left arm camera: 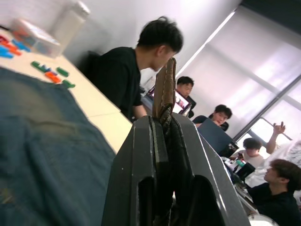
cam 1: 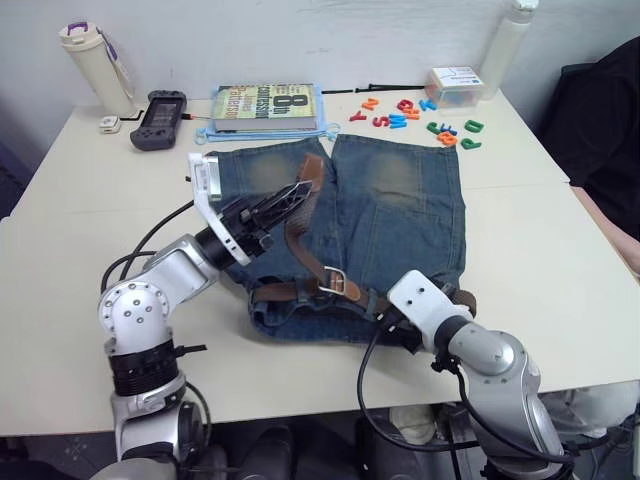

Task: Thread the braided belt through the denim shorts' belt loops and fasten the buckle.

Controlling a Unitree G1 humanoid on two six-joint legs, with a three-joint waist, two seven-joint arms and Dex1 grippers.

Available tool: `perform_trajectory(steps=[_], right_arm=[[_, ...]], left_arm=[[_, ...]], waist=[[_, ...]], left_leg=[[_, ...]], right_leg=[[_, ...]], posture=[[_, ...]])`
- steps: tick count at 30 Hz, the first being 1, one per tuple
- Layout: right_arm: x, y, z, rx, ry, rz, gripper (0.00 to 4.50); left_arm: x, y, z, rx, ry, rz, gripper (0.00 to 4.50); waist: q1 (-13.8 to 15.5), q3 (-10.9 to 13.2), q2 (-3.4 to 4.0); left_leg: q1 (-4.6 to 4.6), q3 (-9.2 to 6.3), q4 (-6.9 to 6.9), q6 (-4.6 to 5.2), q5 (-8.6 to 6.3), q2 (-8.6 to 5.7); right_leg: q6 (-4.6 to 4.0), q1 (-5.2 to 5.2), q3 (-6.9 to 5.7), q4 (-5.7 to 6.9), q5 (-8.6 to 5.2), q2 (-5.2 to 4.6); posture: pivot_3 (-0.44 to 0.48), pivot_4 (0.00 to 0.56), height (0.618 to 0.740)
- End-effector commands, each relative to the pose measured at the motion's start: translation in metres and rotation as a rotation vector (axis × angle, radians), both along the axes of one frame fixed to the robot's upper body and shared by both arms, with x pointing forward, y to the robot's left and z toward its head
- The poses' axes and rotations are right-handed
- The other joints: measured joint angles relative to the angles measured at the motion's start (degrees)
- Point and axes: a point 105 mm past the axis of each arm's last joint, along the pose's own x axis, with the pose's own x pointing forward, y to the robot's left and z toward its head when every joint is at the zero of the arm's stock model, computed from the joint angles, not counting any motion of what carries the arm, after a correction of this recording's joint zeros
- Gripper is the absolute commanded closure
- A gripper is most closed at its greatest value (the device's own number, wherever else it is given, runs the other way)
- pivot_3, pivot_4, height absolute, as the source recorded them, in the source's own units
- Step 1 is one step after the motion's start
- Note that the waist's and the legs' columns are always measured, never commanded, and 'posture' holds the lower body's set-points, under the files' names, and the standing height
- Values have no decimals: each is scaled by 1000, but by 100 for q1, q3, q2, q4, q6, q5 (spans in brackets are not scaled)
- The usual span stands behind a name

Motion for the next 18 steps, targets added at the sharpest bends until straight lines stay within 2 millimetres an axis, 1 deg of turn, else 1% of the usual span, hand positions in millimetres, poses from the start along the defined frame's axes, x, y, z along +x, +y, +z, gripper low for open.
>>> perform_trajectory(steps=[1,3,4,5,7,9,12,14,16,18], right_arm=[[4,-26,-8,-36,38,-97,66],[6,-31,-4,-48,30,-98,66],[6,-32,-2,-51,23,-89,66],[6,-32,0,-52,18,-81,66],[5,-26,7,-22,5,-55,66],[5,-23,14,12,-9,-52,66],[7,-27,20,-6,-31,-62,66],[7,-31,20,-24,-26,-77,66],[7,-28,24,11,-33,-72,66],[7,-17,32,81,-43,-45,66]], left_arm=[[-4,1,-6,66,-29,19,4500],[-3,2,-21,151,-26,48,4500],[-2,1,-33,236,-36,69,4500],[-2,0,-41,294,-47,79,4500],[-3,-4,-56,445,-137,91,4500],[-3,-7,-63,532,-221,110,4500],[0,-6,-60,548,-309,164,4500],[-1,-8,-53,490,-310,170,4500],[-5,-12,-48,454,-334,156,4500],[-9,-17,-45,457,-376,131,4500]], waist=[[26,-1,-2],[44,-2,-2],[53,-2,-3],[62,-2,-3],[81,-2,-3],[109,-2,-3],[120,-1,-2],[121,-1,-2],[121,0,-1],[108,0,-1]], left_leg=[[2,-1,1,0,0,-1],[2,-1,1,0,0,-3],[5,1,-2,1,0,-4],[4,1,-4,1,0,-3],[3,1,-8,1,0,-2],[2,1,-7,1,0,-1],[0,2,-10,1,0,0],[-3,2,-12,2,0,2],[-5,2,-16,3,0,2],[-7,1,-16,3,-1,5]], right_leg=[[0,3,0,-1,0,-2],[0,6,-1,-4,0,-3],[0,7,0,-6,0,-3],[0,7,0,-6,0,-3],[0,6,0,-12,0,-2],[-1,6,-1,-14,0,-2],[-4,8,-2,-25,4,-3],[-3,7,-2,-31,6,-2],[-3,6,-3,-34,6,-2],[-3,5,-4,-39,7,-1]], posture=[[0,150,740],[0,150,740],[0,150,740],[0,150,740],[0,150,740],[0,150,740],[0,150,740],[0,150,740],[0,150,740],[0,150,740]])
